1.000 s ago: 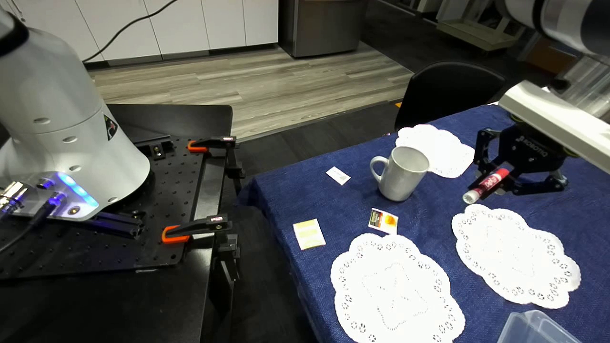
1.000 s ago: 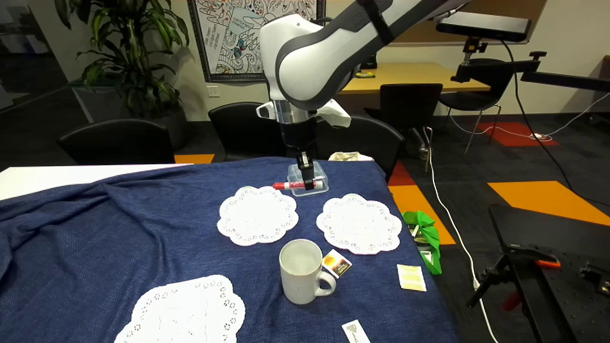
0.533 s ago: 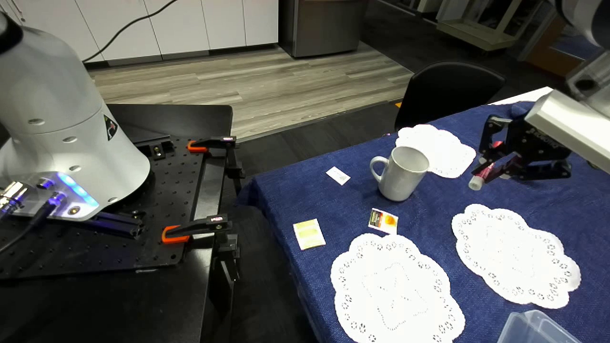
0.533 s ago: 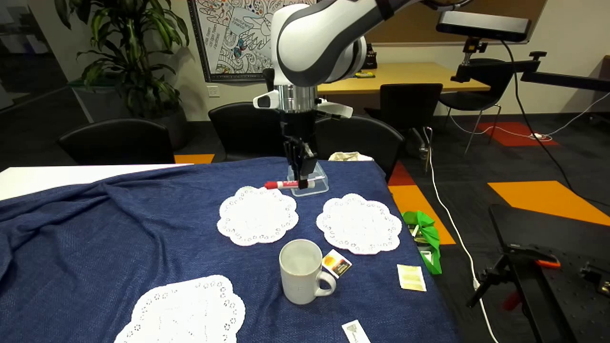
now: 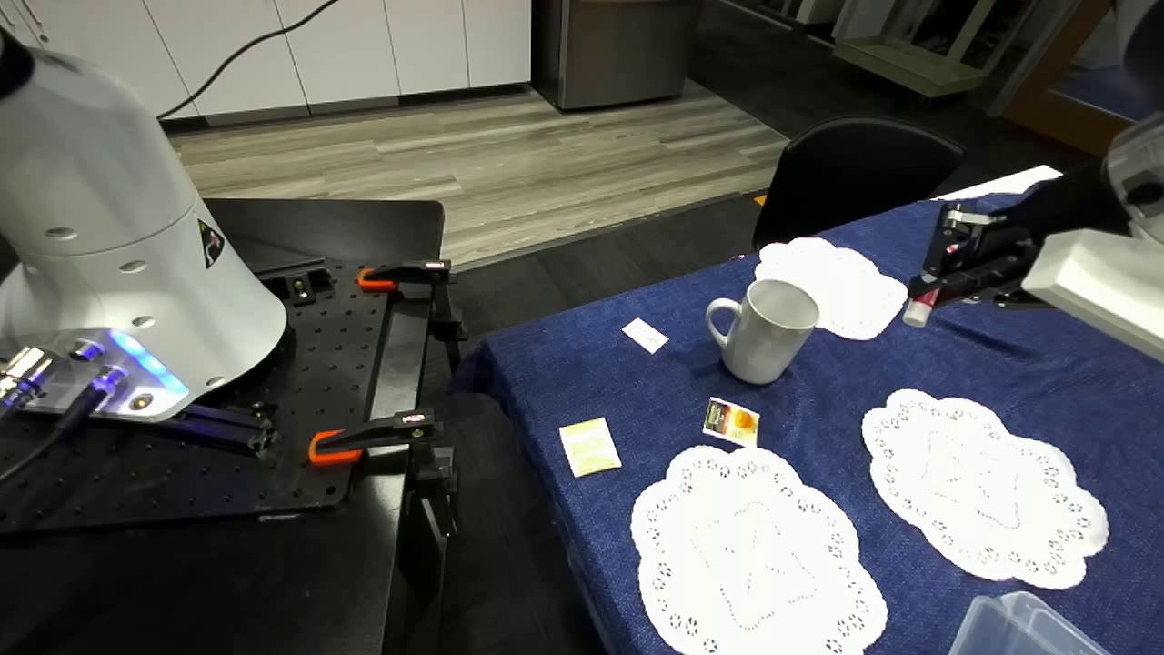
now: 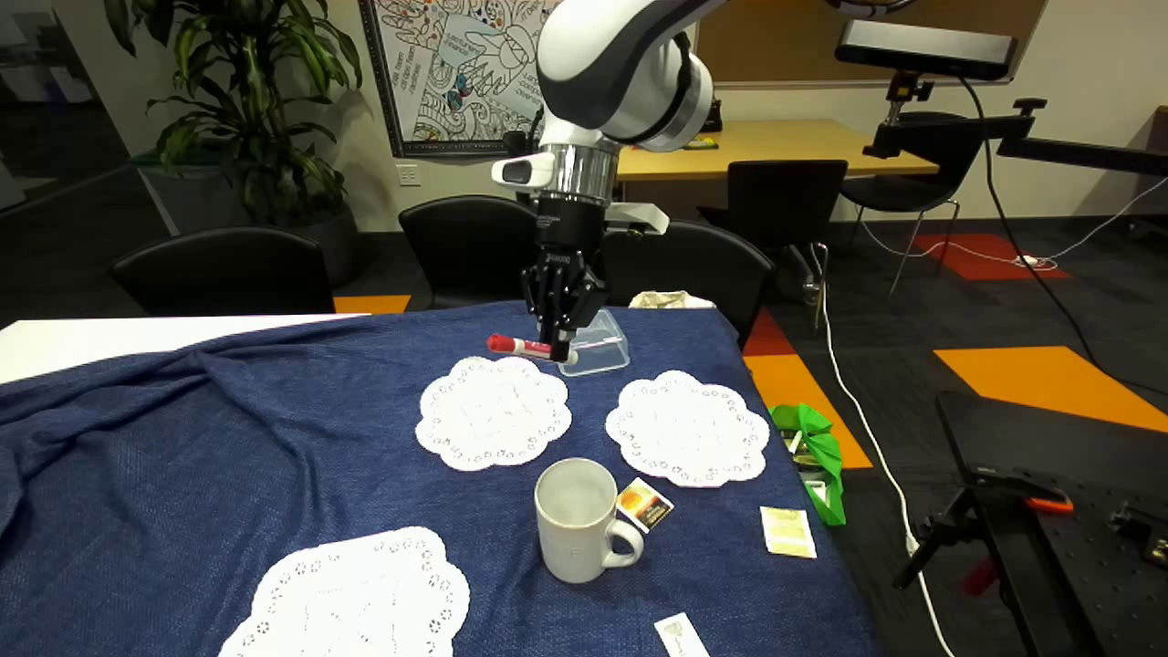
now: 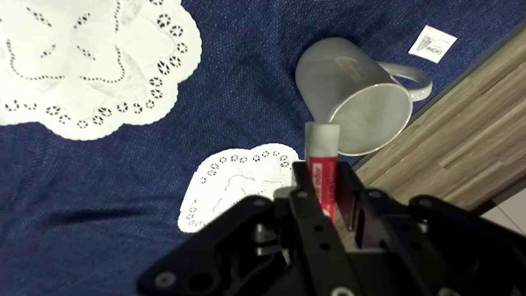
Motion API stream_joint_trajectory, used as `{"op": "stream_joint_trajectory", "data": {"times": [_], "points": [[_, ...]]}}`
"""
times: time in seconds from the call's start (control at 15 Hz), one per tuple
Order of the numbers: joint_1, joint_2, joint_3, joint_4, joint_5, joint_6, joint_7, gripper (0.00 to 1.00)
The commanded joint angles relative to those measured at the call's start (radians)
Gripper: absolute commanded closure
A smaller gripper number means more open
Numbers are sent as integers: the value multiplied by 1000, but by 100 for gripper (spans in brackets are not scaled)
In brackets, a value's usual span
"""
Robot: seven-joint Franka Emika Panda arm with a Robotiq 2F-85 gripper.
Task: Pick up the marker and put it in the mug.
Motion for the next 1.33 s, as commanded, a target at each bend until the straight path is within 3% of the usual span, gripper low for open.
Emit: {"op": "stream_joint_trajectory", "data": {"times": [0.0, 0.07, 0.13, 0.2, 0.47, 0.53, 0.93, 1.27], "points": [[-29, -13, 26, -38, 118, 4, -145, 95], [-31, -12, 25, -43, 149, -10, -174, 95], [11, 1, -19, -10, 113, -9, -119, 95], [11, 3, -21, -13, 120, -9, -128, 80], [14, 6, -25, -13, 119, -9, -127, 80], [14, 6, -25, -13, 119, -9, -127, 95], [-34, 3, 9, -57, 233, 12, -299, 95], [-54, -11, 9, -124, 395, 2, -537, 95]]}}
